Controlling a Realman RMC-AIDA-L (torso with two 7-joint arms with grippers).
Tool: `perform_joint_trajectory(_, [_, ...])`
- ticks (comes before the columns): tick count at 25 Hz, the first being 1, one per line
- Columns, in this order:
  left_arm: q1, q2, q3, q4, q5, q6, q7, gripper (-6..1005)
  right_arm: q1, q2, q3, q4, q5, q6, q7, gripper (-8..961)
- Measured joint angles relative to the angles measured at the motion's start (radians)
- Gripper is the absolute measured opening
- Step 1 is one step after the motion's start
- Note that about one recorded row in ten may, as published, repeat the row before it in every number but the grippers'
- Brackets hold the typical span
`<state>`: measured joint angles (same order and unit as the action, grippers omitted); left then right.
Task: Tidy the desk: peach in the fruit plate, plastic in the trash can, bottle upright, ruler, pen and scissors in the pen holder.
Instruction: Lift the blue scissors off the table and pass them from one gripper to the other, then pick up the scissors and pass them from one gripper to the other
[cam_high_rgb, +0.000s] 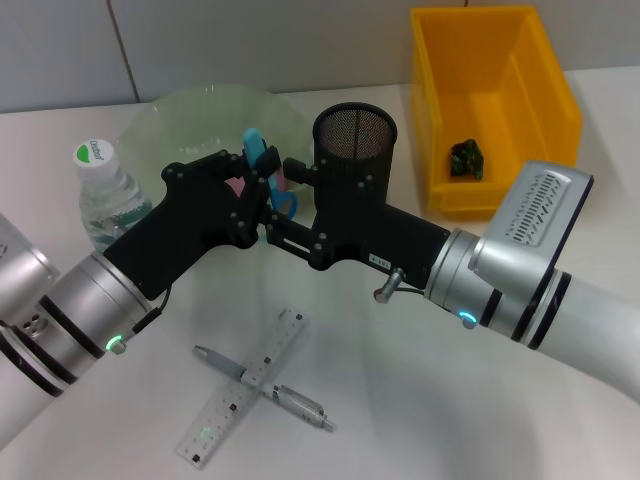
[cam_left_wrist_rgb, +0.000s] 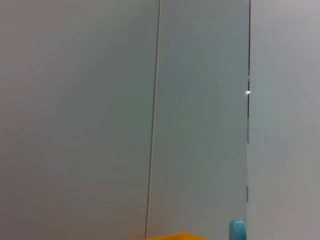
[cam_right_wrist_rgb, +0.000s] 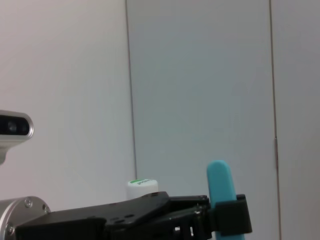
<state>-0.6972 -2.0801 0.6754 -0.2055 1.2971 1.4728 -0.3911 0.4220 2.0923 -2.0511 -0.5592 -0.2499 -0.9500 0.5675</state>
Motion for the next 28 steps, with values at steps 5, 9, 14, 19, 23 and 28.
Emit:
perform_joint_trajectory(5, [0.012, 0.000, -0.029, -0.001, 0.000, 0.028, -0.004, 102, -0.019, 0.000, 0.012, 0.029, 0.000, -0.094, -0.002, 624])
perform_joint_trajectory(9, [0.028, 0.000, -0.042, 0.001, -0.001, 0.054, -0.016, 102, -0.036, 0.000, 0.058, 0.103, 0.000, -0.237, -0.004, 632])
perform_joint_trajectory(14, [0.049, 0.000, -0.036, 0.010, -0.001, 0.098, -0.044, 102, -0.069, -0.004, 0.118, 0.175, 0.000, -0.365, 0.038, 642])
perform_joint_trajectory(19, [0.081, 0.002, -0.034, 0.033, 0.011, 0.161, -0.122, 102, -0.071, -0.008, 0.137, 0.275, -0.004, -0.502, 0.097, 642])
perform_joint_trajectory(23, [0.096, 0.002, -0.034, 0.064, 0.038, 0.195, -0.175, 102, -0.065, -0.011, 0.137, 0.335, -0.007, -0.595, 0.124, 643])
perform_joint_trajectory(28, [0.105, 0.004, -0.034, 0.079, 0.071, 0.252, -0.260, 102, -0.064, -0.011, 0.131, 0.389, -0.009, -0.676, 0.172, 643])
